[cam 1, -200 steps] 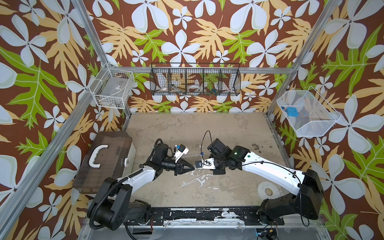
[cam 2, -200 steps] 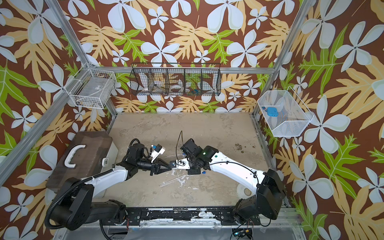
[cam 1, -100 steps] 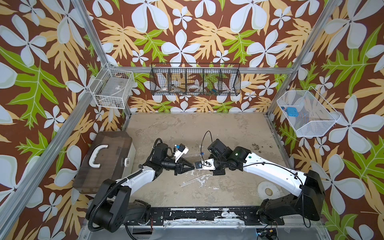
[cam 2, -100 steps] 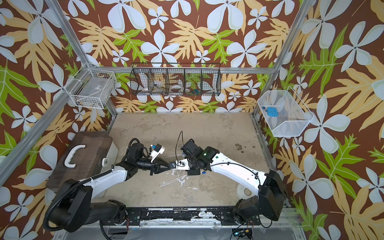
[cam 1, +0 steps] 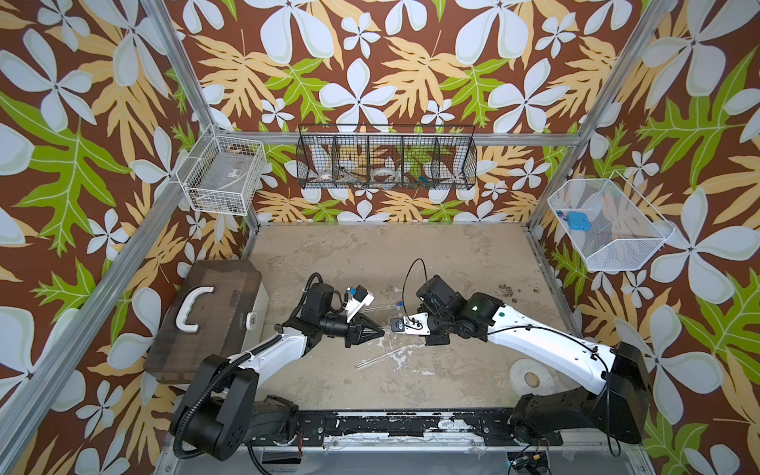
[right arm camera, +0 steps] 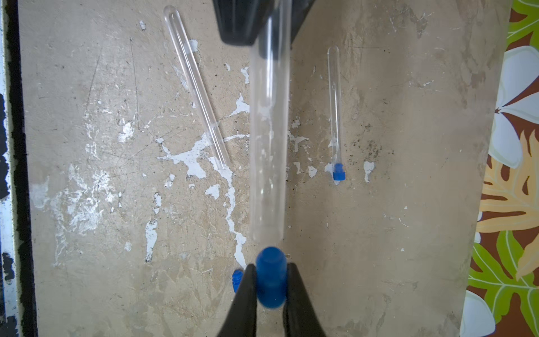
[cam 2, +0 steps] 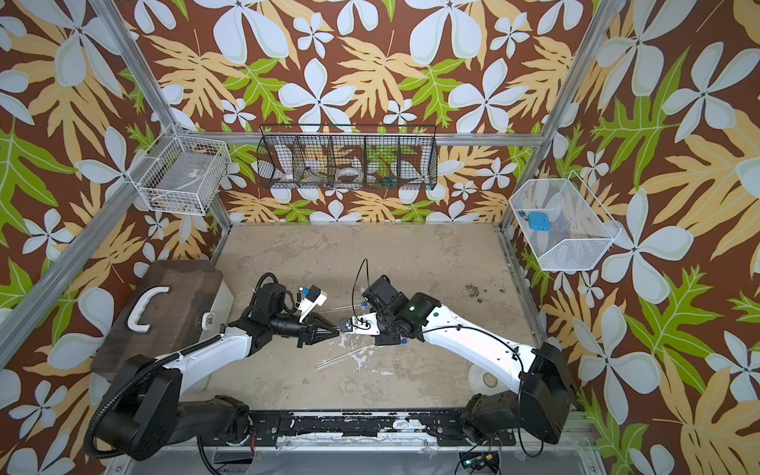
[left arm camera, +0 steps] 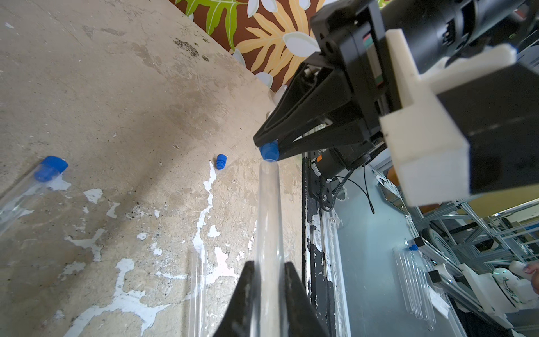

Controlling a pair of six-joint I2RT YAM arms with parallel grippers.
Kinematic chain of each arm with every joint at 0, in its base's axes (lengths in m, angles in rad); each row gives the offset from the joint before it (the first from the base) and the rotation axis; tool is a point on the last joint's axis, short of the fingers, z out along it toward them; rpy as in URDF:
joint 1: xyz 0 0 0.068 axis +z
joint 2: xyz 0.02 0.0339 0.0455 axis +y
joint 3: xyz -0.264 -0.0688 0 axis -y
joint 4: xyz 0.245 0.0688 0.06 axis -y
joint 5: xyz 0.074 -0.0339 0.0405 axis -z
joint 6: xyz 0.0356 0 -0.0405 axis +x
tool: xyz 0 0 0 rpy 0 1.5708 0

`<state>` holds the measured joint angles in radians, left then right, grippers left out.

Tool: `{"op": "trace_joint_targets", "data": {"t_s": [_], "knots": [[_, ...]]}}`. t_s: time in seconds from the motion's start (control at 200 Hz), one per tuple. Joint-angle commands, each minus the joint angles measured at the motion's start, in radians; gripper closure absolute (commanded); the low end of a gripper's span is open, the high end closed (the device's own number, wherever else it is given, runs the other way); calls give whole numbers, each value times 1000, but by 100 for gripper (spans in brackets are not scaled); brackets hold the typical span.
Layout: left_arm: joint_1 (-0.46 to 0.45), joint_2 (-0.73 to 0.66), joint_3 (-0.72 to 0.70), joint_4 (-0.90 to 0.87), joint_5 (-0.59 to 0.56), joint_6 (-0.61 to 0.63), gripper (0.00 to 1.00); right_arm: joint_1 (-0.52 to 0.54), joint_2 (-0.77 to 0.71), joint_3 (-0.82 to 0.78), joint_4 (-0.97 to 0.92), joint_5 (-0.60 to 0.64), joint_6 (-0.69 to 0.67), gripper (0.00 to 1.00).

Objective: Insert stoppers into test tubes
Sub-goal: Insert the stopper into the test tube.

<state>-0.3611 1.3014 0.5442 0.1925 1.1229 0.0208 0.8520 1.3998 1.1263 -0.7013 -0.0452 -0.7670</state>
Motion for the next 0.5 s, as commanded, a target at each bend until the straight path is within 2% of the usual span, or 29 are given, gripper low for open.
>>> {"op": "trace_joint_targets", "data": {"t_s": [0.0,0.496], "knots": [[-1,-6,7,-6,5,18,100,1,6,11,7,-24,6,85],[-15,-5,7,0,-7,10,100,5,25,17,3,-55,8,86]]}}
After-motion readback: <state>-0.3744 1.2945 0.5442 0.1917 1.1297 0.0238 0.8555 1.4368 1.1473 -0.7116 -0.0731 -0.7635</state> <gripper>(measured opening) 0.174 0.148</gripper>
